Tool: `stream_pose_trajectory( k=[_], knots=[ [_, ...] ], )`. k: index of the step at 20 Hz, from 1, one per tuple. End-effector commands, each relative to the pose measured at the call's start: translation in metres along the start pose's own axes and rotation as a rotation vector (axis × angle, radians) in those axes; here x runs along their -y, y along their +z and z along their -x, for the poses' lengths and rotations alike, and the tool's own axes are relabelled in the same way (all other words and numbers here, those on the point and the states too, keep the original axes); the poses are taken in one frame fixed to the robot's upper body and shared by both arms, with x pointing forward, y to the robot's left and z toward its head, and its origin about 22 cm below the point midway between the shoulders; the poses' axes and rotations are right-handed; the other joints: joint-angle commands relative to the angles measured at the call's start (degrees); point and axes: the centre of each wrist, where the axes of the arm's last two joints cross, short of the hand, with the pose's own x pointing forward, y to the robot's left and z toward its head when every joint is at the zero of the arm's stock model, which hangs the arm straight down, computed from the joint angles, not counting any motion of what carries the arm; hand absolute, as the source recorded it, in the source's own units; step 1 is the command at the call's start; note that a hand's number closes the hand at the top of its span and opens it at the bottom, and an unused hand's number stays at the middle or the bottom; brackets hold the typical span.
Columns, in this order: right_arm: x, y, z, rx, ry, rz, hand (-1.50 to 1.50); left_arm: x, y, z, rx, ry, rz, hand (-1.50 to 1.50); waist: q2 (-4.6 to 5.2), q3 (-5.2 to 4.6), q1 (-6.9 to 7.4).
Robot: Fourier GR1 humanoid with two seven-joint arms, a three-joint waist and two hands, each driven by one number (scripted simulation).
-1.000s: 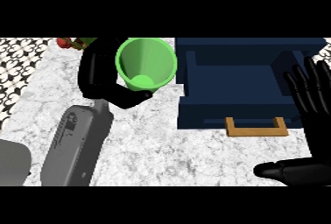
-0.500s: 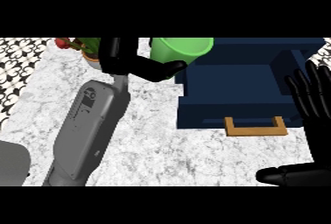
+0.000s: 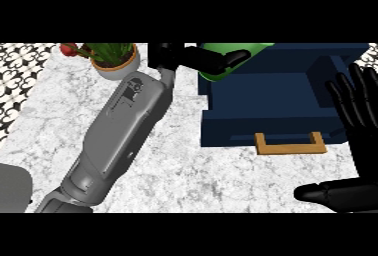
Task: Pick up the cup, place it into the drawer and close the drawer
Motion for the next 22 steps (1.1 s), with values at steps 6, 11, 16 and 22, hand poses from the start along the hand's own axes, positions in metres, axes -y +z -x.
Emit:
stream_pose_trajectory(
  k=[6, 11, 16, 22],
  knots=[
    [-0.014, 0.007, 0.002, -0.001, 0.004, -0.003, -1.5, 0.023, -0.02, 0.015, -0.044, -0.062, -0.012, 1.5, 0.17, 0.01, -0.88],
    [-0.009, -0.003, -0.007, 0.013, 0.003, -0.025, -1.5, 0.021, -0.021, 0.031, -0.101, -0.068, -0.016, 1.5, 0.5, 0.01, -1.9],
    [-0.014, -0.003, -0.006, 0.02, -0.019, -0.045, -1.5, 0.023, -0.018, 0.042, -0.128, -0.147, -0.006, 1.5, 0.75, 0.02, -2.93],
    [-0.011, -0.007, 0.01, 0.025, -0.028, -0.058, -1.5, 0.035, -0.02, 0.038, -0.138, -0.196, 0.037, 1.5, 1.09, 0.08, -4.14]
  ],
)
